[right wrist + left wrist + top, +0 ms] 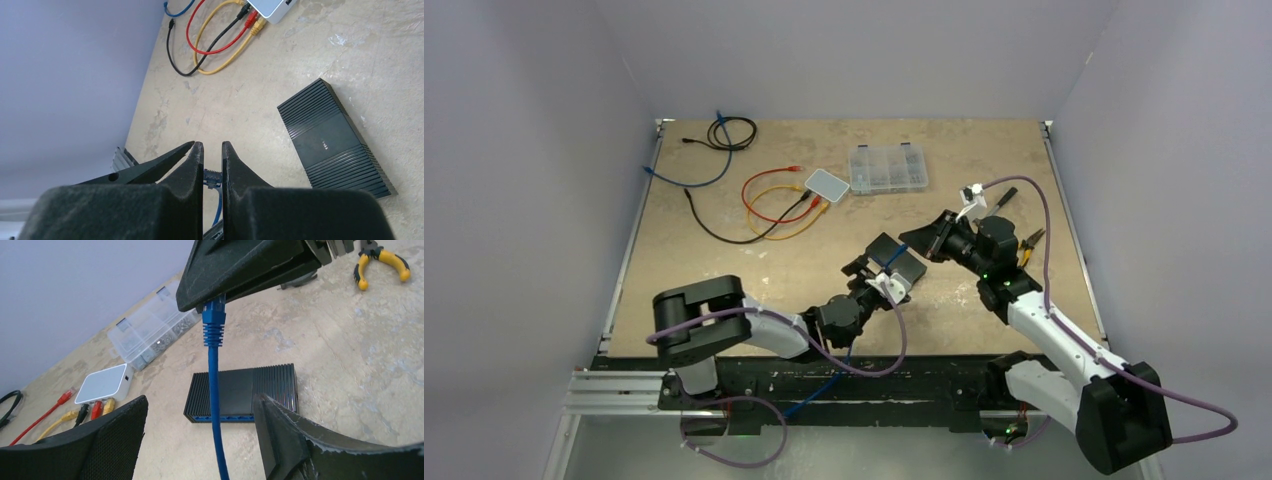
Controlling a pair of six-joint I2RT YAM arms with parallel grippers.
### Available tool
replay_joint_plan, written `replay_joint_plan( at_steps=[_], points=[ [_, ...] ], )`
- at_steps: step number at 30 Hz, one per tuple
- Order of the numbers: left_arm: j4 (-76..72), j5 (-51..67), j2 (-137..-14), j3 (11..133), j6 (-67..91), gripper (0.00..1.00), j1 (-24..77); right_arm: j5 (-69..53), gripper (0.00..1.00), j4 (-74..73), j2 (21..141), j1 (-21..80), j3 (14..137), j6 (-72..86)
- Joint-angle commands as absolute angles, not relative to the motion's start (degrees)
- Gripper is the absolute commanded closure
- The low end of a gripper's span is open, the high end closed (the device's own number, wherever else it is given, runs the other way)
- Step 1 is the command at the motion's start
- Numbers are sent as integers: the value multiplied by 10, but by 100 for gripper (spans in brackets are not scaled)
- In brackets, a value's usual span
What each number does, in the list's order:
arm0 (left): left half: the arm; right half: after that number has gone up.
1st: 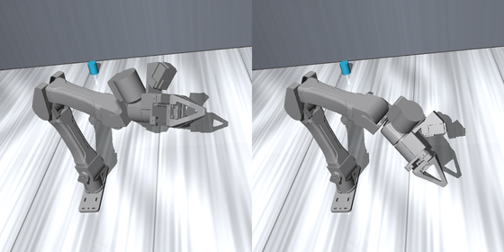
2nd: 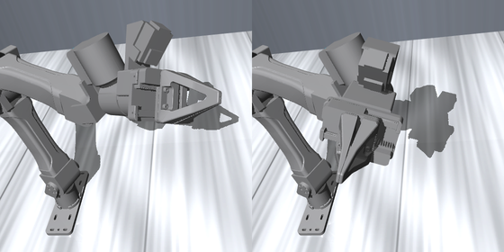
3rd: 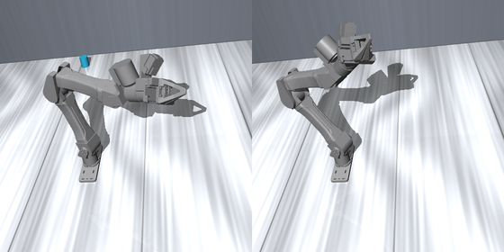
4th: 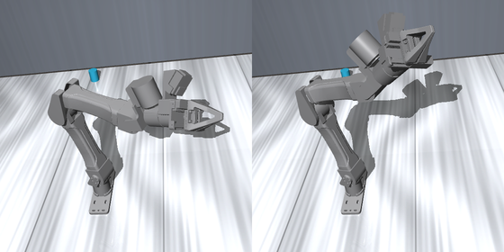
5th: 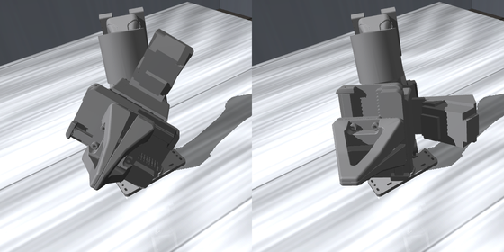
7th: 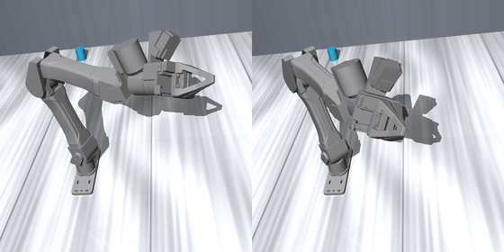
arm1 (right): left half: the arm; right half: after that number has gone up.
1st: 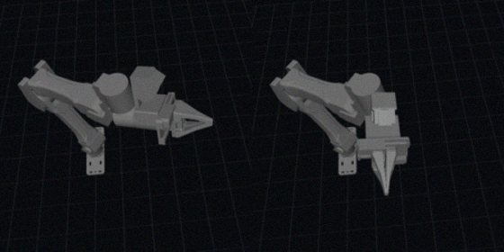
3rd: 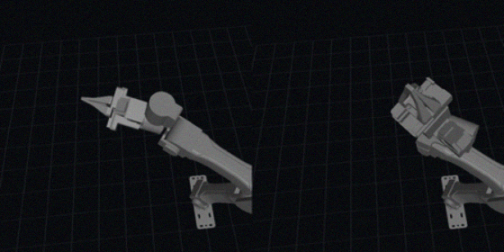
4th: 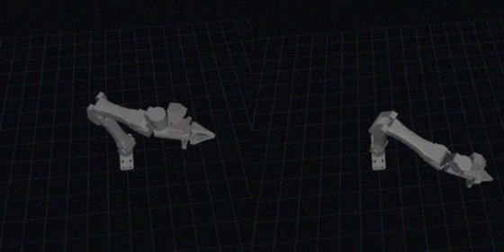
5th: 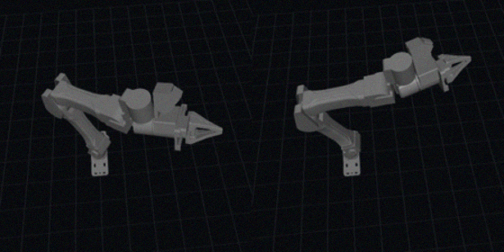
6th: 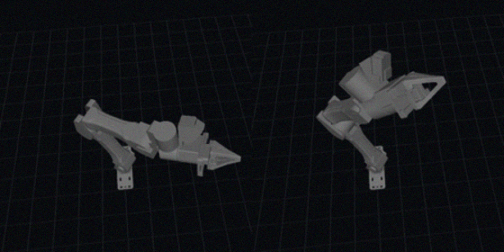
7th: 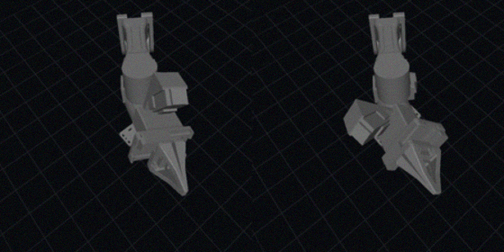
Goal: Insert the plug into the switch port
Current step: Pick up the connector from the center of the board.
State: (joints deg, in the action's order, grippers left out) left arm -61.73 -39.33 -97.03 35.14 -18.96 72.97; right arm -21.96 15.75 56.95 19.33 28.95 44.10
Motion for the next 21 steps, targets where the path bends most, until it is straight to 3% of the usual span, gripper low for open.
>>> replay_joint_plan(
  at_steps=[1,10,21],
  points=[
    [-810,-422,-1024,383,-238,24,734,-210,100,155,558,192,292,459],
    [-901,-410,-1099,422,-281,40,734,-212,100,150,554,192,292,464],
    [-912,-410,-1136,444,-292,63,734,-223,100,150,551,192,295,469]
  ],
)
